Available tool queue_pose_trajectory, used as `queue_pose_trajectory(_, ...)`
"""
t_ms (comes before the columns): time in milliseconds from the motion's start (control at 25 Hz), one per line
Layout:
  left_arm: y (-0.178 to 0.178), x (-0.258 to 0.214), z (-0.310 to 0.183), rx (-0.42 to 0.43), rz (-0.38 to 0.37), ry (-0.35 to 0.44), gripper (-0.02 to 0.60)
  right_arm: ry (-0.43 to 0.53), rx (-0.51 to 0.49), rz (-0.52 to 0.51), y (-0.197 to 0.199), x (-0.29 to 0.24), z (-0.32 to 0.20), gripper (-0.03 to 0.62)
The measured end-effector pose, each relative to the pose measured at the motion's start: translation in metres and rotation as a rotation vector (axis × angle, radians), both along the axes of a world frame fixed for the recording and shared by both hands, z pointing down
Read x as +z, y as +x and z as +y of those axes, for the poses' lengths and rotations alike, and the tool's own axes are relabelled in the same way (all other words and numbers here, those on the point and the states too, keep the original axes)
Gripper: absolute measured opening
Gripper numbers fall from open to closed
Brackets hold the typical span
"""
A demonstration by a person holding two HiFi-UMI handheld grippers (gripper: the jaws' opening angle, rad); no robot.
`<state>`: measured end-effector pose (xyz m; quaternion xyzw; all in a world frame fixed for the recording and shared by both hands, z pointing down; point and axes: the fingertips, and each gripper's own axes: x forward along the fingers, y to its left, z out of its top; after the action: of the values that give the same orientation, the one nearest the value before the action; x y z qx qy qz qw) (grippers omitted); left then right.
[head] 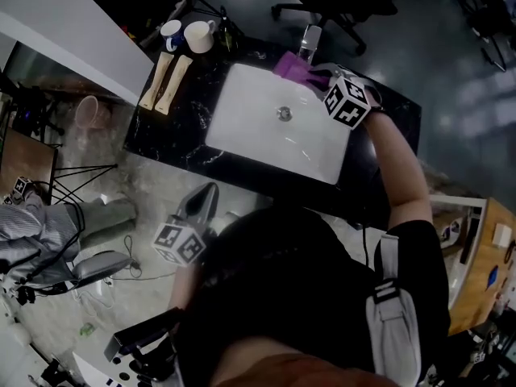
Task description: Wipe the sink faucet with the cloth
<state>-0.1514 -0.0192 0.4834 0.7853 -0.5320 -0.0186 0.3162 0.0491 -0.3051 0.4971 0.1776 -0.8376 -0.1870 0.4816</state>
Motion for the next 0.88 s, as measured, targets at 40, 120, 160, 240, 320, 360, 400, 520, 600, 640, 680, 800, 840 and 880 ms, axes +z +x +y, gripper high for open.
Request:
queue_pose_trajectory(40, -0.002, 0.001, 0.001, -0.004, 0.000, -0.003, -0.006, 0.001, 0.012, -0.003, -0.001, 0.002, -0.004, 0.086)
queue_pose_trajectory(120, -0.006, 0.003, 0.005, -0.020, 0.002, -0.012, -0.006, -0.004, 0.037, -0.015, -0.003, 0.002, -0.016, 0.086)
queue_pose_trajectory(160, -0.008, 0.004, 0.006, -0.029, 0.002, -0.017, -0.006, -0.006, 0.050, -0.018, -0.003, 0.003, -0.023, 0.086)
queue_pose_trajectory(240, -0.010, 0.004, 0.009, -0.043, -0.007, -0.024, -0.006, -0.004, 0.090, -0.021, 0.001, 0.004, -0.043, 0.086)
queue_pose_trajectory(320, -0.011, 0.004, 0.013, -0.058, -0.020, -0.031, -0.006, 0.003, 0.156, -0.032, 0.009, 0.005, -0.066, 0.086)
queue_pose_trajectory(360, -0.013, 0.005, 0.015, -0.068, -0.024, -0.035, -0.006, 0.002, 0.191, -0.043, 0.014, 0.006, -0.077, 0.086)
queue_pose_trajectory(400, -0.014, 0.006, 0.017, -0.080, -0.026, -0.038, -0.006, -0.004, 0.217, -0.057, 0.018, 0.006, -0.084, 0.086)
queue_pose_trajectory(520, -0.020, 0.008, 0.020, -0.110, -0.024, -0.046, -0.006, -0.002, 0.232, -0.087, 0.020, 0.004, -0.090, 0.086)
queue_pose_trajectory(600, -0.022, 0.009, 0.021, -0.121, -0.018, -0.049, -0.006, 0.005, 0.234, -0.089, 0.019, 0.005, -0.091, 0.086)
queue_pose_trajectory(640, -0.022, 0.009, 0.021, -0.124, -0.016, -0.048, -0.006, 0.003, 0.237, -0.088, 0.018, 0.005, -0.091, 0.086)
queue_pose_trajectory(680, -0.021, 0.009, 0.021, -0.122, -0.015, -0.045, -0.006, -0.003, 0.242, -0.090, 0.017, 0.006, -0.091, 0.086)
queue_pose_trajectory(800, -0.017, 0.006, 0.021, -0.100, -0.023, -0.030, -0.006, -0.023, 0.248, -0.109, 0.015, 0.005, -0.079, 0.084)
queue_pose_trajectory(840, -0.016, 0.005, 0.021, -0.093, -0.025, -0.025, -0.006, -0.027, 0.237, -0.114, 0.013, 0.004, -0.071, 0.084)
queue_pose_trajectory(880, -0.015, 0.004, 0.021, -0.088, -0.025, -0.022, -0.006, -0.028, 0.220, -0.116, 0.012, 0.004, -0.061, 0.084)
